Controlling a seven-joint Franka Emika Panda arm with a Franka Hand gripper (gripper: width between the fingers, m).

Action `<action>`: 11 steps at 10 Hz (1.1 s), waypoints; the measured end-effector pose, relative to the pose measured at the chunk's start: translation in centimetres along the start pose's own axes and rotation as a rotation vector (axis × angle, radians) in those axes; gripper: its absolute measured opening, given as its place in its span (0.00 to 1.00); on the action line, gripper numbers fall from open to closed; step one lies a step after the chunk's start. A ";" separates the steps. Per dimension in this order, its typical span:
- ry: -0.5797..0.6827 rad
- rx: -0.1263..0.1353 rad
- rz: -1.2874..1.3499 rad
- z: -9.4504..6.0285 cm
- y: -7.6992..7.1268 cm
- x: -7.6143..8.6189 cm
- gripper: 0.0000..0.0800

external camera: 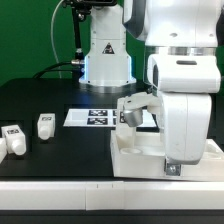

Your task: Assemble square table

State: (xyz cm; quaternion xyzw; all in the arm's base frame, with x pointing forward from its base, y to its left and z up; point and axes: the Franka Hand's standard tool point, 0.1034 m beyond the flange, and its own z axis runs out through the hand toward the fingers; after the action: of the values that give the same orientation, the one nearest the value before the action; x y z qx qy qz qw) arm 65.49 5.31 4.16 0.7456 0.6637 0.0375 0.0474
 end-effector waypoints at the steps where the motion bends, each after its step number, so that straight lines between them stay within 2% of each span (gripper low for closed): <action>1: -0.001 0.002 -0.005 0.3 0.0 -0.2 0.07; 5: -0.004 0.008 0.008 0.7 -0.2 -0.6 0.07; 6: -0.004 0.009 0.010 0.7 -0.2 -0.7 0.33; 7: -0.004 0.009 0.011 0.7 -0.2 -0.7 0.33; 9: -0.004 0.009 0.014 0.7 -0.2 -0.8 0.73; 10: -0.010 0.002 0.016 0.1 0.0 -0.9 0.73; 11: -0.015 -0.012 0.015 -1.4 0.2 -1.1 0.80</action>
Offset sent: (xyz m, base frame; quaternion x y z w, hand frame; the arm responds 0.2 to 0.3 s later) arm 0.0000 0.0000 0.0000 0.0000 0.0000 0.0000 1.0000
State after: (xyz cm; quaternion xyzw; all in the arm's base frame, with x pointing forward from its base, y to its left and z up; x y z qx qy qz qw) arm 65.37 4.20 5.62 0.7504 0.6575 0.0362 0.0569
